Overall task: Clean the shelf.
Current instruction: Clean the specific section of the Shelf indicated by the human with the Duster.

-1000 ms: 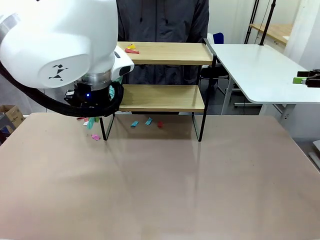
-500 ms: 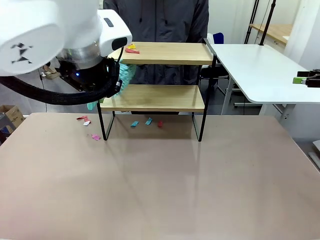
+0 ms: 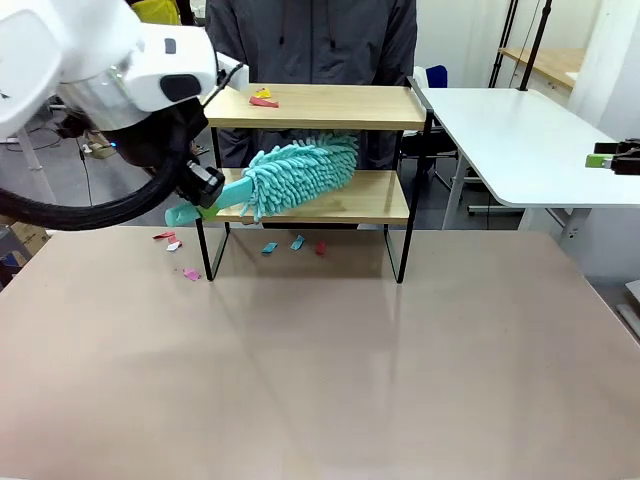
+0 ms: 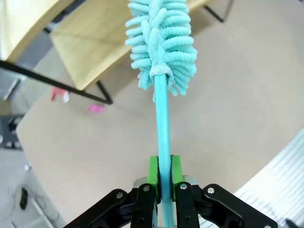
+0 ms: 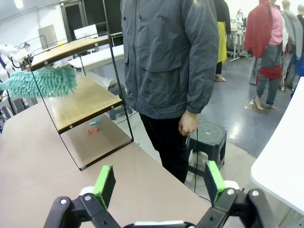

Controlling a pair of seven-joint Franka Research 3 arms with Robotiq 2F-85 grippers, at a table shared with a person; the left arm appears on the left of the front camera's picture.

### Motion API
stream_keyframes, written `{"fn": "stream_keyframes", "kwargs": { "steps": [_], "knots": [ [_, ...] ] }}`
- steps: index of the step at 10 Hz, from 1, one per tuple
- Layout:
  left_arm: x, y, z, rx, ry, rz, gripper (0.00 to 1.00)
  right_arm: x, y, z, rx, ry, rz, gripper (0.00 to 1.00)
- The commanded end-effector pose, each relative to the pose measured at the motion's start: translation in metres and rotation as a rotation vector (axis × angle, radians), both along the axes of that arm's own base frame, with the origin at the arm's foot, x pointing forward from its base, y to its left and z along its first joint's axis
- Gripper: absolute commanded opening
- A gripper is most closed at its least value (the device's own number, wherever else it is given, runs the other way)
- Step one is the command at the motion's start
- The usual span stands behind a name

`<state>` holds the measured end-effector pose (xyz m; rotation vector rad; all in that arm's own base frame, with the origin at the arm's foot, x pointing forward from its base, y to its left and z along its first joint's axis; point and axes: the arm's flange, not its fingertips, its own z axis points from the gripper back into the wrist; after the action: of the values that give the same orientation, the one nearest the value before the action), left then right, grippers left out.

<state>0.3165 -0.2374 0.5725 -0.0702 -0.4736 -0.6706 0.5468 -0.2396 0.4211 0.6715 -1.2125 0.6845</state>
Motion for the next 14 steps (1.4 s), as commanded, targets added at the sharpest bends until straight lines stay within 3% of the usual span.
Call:
{"fn": "stream_keyframes", "kwargs": {
  "steps": [1, 4, 7, 10, 11, 14],
  "knots": [
    [-0.003, 0.029, -0.001, -0.072, 0.047, -0.198, 0.13, 0.001, 0.001, 0.002, -0.007, -0.002, 0.000, 1.00],
    [-0.001, 0.070, 0.004, -0.060, 0.154, -0.348, 0.13, 0.001, 0.001, 0.002, -0.007, -0.002, 0.000, 1.00],
    [-0.020, 0.119, 0.028, 0.130, 0.226, -0.457, 0.13, 0.001, 0.001, 0.002, -0.007, -0.002, 0.000, 1.00],
    [-0.014, 0.167, 0.027, 0.238, 0.399, -0.484, 0.13, 0.001, 0.001, 0.002, -0.007, -0.002, 0.000, 1.00],
    [-0.010, 0.177, 0.022, 0.210, 0.441, -0.508, 0.13, 0.001, 0.001, 0.002, -0.007, -0.002, 0.000, 1.00],
    [-0.010, 0.187, 0.015, 0.330, 0.513, -0.509, 0.13, 0.001, 0.001, 0.002, -0.007, -0.002, 0.000, 1.00]
  ]
}}
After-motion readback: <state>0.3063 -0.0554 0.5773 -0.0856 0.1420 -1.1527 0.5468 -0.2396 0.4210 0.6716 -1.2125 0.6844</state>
